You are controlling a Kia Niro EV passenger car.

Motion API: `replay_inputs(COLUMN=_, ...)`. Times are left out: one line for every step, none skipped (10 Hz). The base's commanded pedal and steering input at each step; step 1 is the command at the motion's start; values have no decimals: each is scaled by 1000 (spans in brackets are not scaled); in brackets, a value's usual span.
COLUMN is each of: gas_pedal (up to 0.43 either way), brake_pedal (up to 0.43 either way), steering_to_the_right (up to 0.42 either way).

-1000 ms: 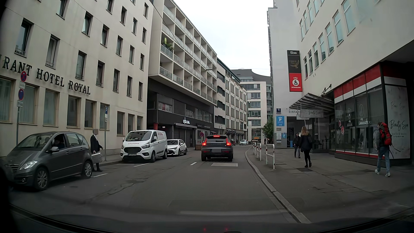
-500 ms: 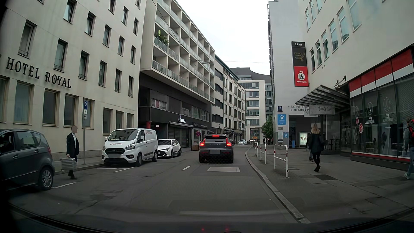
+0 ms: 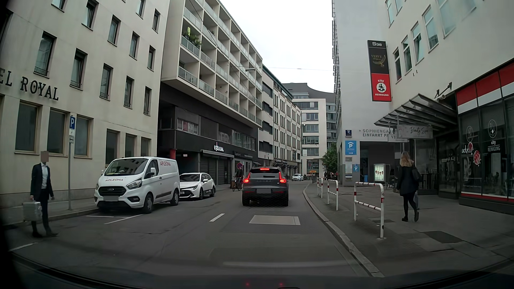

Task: Follow the waypoints while adhering to traffic rules and regulations

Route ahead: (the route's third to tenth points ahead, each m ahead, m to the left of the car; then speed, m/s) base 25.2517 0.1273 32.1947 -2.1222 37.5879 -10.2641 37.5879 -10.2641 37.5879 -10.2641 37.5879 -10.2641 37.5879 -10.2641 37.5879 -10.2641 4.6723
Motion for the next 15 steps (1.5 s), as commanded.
replay_inputs(gas_pedal=0, brake_pedal=0, steering_to_the_right=30)
replay_inputs(gas_pedal=0, brake_pedal=0, steering_to_the_right=30)
replay_inputs(gas_pedal=0, brake_pedal=0, steering_to_the_right=29)
replay_inputs(gas_pedal=0, brake_pedal=0, steering_to_the_right=29)
replay_inputs(gas_pedal=0, brake_pedal=0, steering_to_the_right=18)
replay_inputs(gas_pedal=0, brake_pedal=0, steering_to_the_right=7)
replay_inputs(gas_pedal=0, brake_pedal=0, steering_to_the_right=5)
replay_inputs(gas_pedal=0, brake_pedal=0, steering_to_the_right=4)
replay_inputs(gas_pedal=0, brake_pedal=0, steering_to_the_right=4)
replay_inputs(gas_pedal=0, brake_pedal=0, steering_to_the_right=6)
replay_inputs(gas_pedal=0, brake_pedal=0, steering_to_the_right=6)
replay_inputs(gas_pedal=0, brake_pedal=0, steering_to_the_right=8)
replay_inputs(gas_pedal=0, brake_pedal=0, steering_to_the_right=15)
replay_inputs(gas_pedal=0, brake_pedal=0, steering_to_the_right=17)
replay_inputs(gas_pedal=0, brake_pedal=0, steering_to_the_right=17)
